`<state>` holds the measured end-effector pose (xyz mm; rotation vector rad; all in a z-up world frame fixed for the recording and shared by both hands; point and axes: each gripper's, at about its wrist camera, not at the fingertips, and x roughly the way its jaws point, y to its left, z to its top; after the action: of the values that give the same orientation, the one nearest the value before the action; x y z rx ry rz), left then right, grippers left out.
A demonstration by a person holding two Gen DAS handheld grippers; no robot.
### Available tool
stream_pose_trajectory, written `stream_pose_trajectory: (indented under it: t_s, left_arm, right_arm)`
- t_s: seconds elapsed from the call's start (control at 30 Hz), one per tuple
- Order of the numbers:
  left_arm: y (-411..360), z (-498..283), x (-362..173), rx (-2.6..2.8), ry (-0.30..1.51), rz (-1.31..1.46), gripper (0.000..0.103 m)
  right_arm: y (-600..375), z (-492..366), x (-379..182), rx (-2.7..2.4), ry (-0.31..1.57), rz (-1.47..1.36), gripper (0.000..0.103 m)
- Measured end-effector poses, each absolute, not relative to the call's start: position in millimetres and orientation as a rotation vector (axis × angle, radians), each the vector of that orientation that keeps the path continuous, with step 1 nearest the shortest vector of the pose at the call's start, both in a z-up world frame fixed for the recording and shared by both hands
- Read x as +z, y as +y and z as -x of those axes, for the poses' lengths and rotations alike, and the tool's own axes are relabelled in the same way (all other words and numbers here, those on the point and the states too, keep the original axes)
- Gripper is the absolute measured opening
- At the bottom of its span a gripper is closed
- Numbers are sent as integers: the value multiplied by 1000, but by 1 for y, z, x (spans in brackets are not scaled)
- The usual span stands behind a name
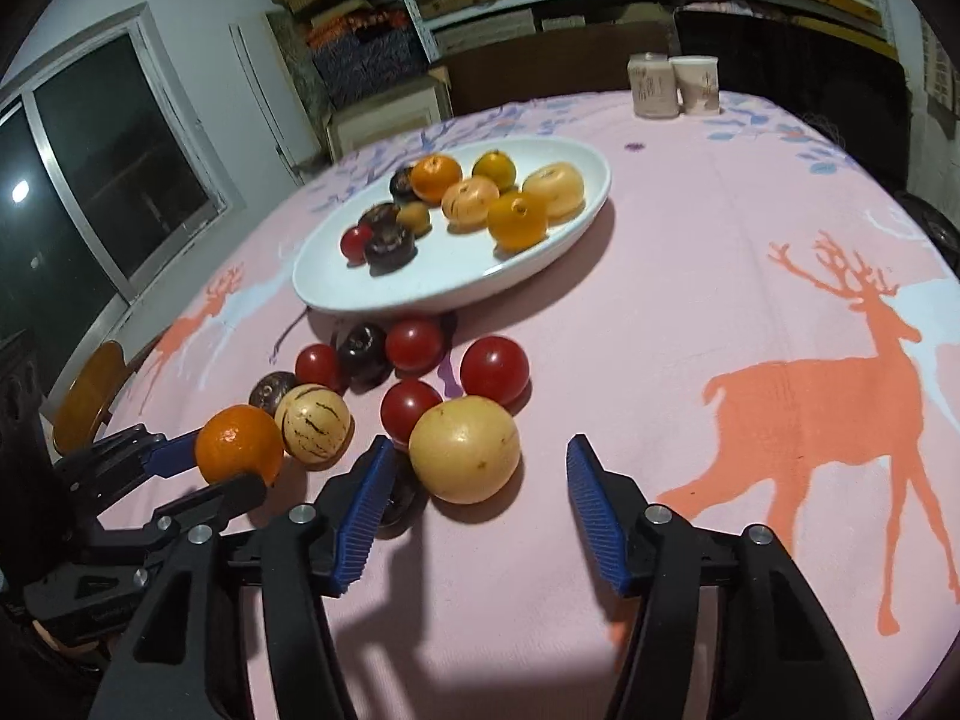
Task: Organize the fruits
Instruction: 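Grasp another orange with the left tool while the right tool grasps a large pale yellow fruit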
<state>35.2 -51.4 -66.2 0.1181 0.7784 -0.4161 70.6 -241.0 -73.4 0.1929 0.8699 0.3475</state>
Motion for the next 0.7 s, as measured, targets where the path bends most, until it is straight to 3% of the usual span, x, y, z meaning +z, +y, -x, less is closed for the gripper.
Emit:
stream_pose_trajectory:
  t_s: [0.17, 0.23, 0.27, 0.7]
  left_arm:
    - [-51, -36, -67, -425, 783, -113, 45]
    - [-51, -36, -67, -427, 784, -110, 45]
    - [-51, -36, -67, -428, 785, -110, 45]
    - [-51, -37, -68, -428, 787, -105, 45]
  right_arm:
    - [-248, -82, -81, 381, 912, -302, 57]
    - [-252, -86, -85, 405, 922, -355, 51]
    - [-251, -85, -85, 425, 919, -366, 44]
    - [-237, -59, -69, 370, 834, -218, 41]
